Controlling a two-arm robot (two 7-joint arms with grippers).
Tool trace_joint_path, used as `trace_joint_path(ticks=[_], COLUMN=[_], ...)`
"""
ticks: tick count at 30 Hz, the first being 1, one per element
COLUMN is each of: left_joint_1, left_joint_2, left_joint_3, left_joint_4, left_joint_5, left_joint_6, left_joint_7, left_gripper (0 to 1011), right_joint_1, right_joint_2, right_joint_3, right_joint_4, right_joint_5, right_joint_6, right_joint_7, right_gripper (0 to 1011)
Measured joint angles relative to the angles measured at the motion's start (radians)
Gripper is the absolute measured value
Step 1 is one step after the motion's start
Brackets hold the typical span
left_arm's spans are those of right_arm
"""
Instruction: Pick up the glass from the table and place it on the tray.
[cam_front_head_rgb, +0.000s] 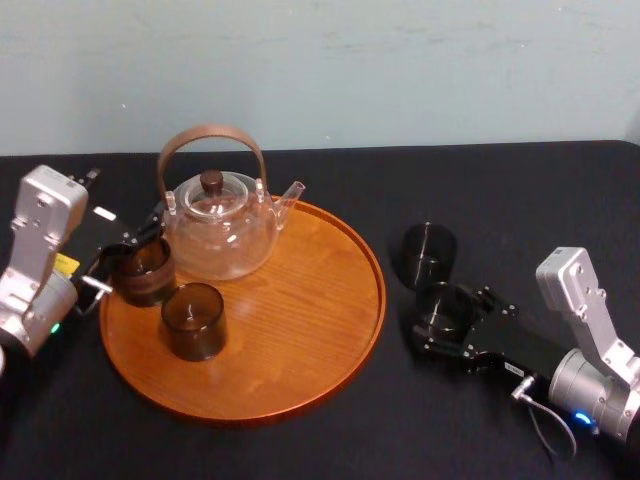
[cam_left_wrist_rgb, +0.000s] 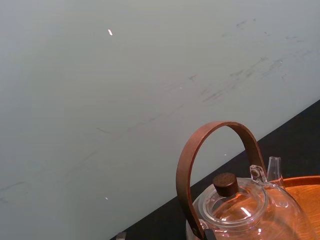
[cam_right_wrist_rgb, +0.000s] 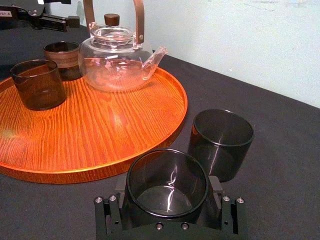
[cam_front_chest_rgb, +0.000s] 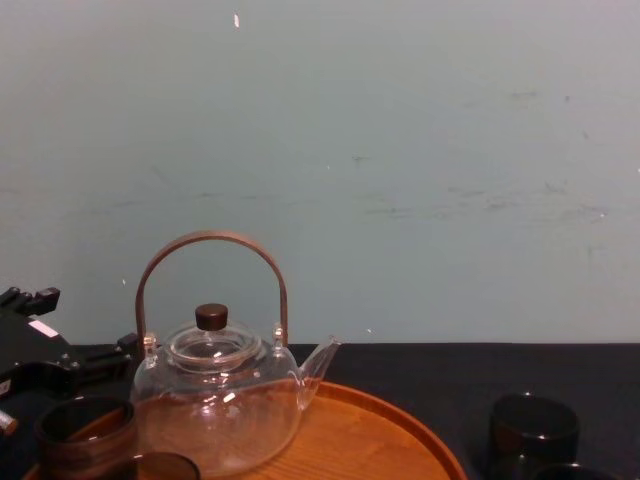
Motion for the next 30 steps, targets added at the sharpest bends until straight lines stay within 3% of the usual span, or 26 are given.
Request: trace_joint_path(ticks=[30], left_joint_1=[0.0], left_joint_2=[0.0], left_joint_3=[0.0], left_joint_4=[0.0], left_joint_5=[0.0], left_joint_6=[0.0], left_joint_7=[0.0], left_gripper=[1001], right_joint_1=[0.01], right_joint_2=[-0.005], right_joint_3=[-0.004], right_joint_4=[0.013], right_joint_5=[0.011], right_joint_6=[0.013], right_joint_7=[0.012], right_gripper=[1002])
